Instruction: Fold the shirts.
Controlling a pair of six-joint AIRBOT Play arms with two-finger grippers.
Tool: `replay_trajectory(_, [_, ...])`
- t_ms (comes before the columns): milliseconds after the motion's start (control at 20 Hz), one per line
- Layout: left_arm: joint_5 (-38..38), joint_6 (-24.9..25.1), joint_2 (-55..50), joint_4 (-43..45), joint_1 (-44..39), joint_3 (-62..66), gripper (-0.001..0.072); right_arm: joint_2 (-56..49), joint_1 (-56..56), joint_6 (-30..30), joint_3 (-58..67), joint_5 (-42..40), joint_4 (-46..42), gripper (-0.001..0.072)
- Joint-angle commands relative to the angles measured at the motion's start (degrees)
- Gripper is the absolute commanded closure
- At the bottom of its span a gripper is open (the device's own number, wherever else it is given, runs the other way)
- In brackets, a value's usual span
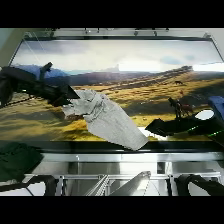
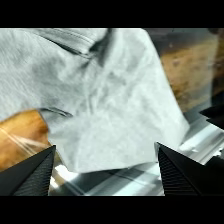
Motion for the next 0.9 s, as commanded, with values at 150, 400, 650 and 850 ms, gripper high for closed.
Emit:
replay_trajectory(150, [-3.7, 0.9, -13.1, 2.3, -8.2, 9.7, -0.0002, -3.7, 0.1, 7.2, -2.7, -4.5, -1.2, 0.029])
replay_trajectory(400, [-0.2, 0.0, -21.0, 2.3, -13.2, 18.3, 0.0, -5.6, 1.1, 6.9, -3.1, -5.9, -1.1, 0.029])
replay_trajectory(650, [1.0, -0.9, -22.1, 2.4, -13.8, 19.8, 0.0146, -9.5, 11.7, 4.3, -3.1, -7.6, 2.9, 0.0466])
replay_trajectory(850, [3.0, -2.3, -21.9, 3.3, -13.7, 19.8, 0.069, -9.7, 15.7, -4.9, -2.8, -8.8, 15.1, 0.0698])
